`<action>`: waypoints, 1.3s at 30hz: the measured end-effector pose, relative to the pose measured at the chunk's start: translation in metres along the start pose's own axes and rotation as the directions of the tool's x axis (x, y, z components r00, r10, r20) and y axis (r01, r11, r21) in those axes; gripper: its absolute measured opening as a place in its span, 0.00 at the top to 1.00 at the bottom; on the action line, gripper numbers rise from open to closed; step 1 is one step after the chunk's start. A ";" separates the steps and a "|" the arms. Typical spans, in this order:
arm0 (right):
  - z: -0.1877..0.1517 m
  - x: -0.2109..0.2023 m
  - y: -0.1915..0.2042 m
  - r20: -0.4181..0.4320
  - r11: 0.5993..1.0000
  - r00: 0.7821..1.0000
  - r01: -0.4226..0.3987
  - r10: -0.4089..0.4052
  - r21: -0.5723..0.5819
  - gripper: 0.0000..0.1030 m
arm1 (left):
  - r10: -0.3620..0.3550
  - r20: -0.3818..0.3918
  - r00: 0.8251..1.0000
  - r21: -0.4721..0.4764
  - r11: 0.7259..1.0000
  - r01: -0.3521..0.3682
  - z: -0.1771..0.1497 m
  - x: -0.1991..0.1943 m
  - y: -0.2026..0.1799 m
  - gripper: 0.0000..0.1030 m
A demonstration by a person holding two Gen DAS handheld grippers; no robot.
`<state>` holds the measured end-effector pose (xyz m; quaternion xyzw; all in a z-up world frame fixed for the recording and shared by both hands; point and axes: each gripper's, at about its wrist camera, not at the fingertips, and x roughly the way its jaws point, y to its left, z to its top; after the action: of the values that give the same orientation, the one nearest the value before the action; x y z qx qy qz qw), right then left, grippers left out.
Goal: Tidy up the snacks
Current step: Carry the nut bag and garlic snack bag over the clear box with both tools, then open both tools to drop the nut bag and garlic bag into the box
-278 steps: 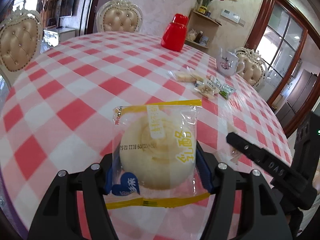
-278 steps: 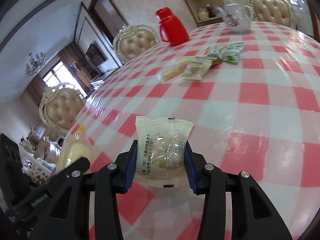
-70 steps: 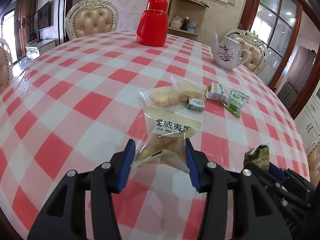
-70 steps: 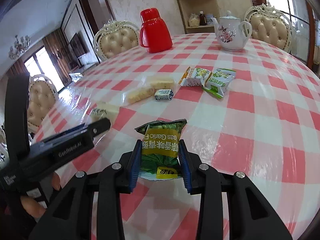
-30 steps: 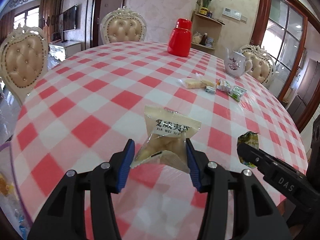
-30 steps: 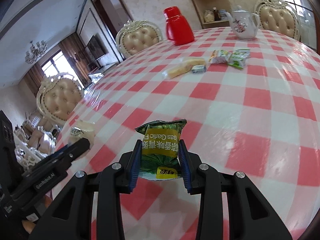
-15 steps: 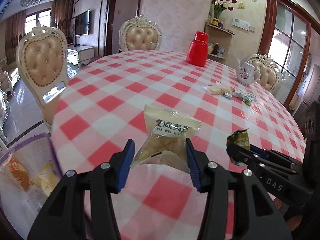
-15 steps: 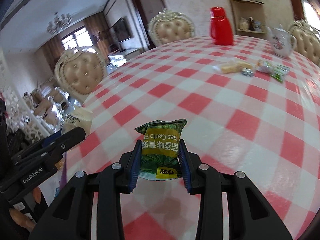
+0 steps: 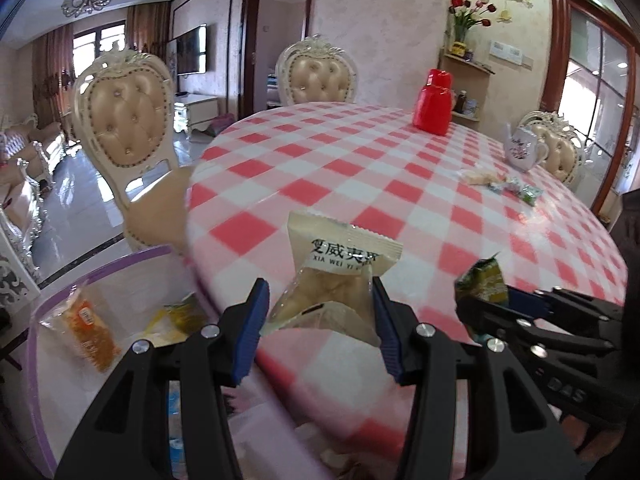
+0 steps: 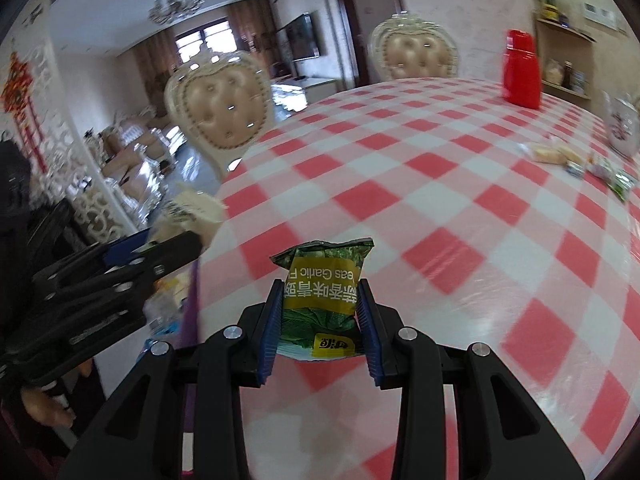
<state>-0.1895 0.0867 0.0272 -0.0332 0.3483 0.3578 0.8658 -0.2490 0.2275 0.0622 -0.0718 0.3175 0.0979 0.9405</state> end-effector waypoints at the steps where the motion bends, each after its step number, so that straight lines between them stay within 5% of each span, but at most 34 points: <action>1: -0.001 0.001 0.007 -0.004 1.000 1.000 -0.007 0.007 -0.019 0.66 | 0.016 -0.005 1.000 -0.002 1.000 -0.016 -0.002 0.001 0.007 0.51; 20: -0.037 0.028 0.133 -0.142 0.915 0.968 -0.241 0.205 -0.323 0.65 | 0.237 -0.030 0.971 -0.074 0.968 -0.239 -0.005 -0.007 0.102 0.49; 23: -0.041 0.025 0.142 -0.147 0.893 0.960 -0.275 0.237 -0.356 0.62 | 0.265 -0.035 0.964 -0.087 0.960 -0.267 -0.004 -0.009 0.107 0.45; 24: -0.040 0.021 0.141 -0.136 0.891 0.959 -0.281 0.248 -0.356 0.60 | 0.287 -0.036 0.957 -0.102 0.952 -0.289 -0.003 -0.010 0.110 0.32; 25: -0.037 0.016 0.138 -0.113 0.896 0.961 -0.276 0.252 -0.347 0.51 | 0.310 -0.025 0.950 -0.117 0.943 -0.311 -0.003 -0.013 0.112 0.19; 26: -0.034 0.012 0.134 -0.094 0.903 0.963 -0.268 0.251 -0.337 0.45 | 0.326 -0.011 0.945 -0.126 0.937 -0.325 -0.002 -0.015 0.112 0.19; 31: -0.015 -0.002 0.086 -0.013 0.953 0.977 -0.209 0.211 -0.219 0.44 | 0.356 0.000 0.935 -0.113 0.929 -0.353 0.002 -0.014 0.102 0.09; 36: -0.003 -0.017 0.013 0.055 0.991 0.990 -0.129 0.131 -0.038 0.36 | 0.329 -0.011 0.944 -0.064 0.942 -0.329 0.004 -0.003 0.074 0.09; 39: -0.002 -0.030 -0.037 0.087 0.993 0.993 -0.087 0.079 0.085 0.31 | 0.254 -0.029 0.967 -0.026 0.967 -0.255 0.009 0.008 0.037 0.08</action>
<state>-0.1821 0.0406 0.0377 0.0346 0.3282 0.3789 0.8646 -0.2464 0.2667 0.0620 -0.0457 0.3346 0.2216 0.9148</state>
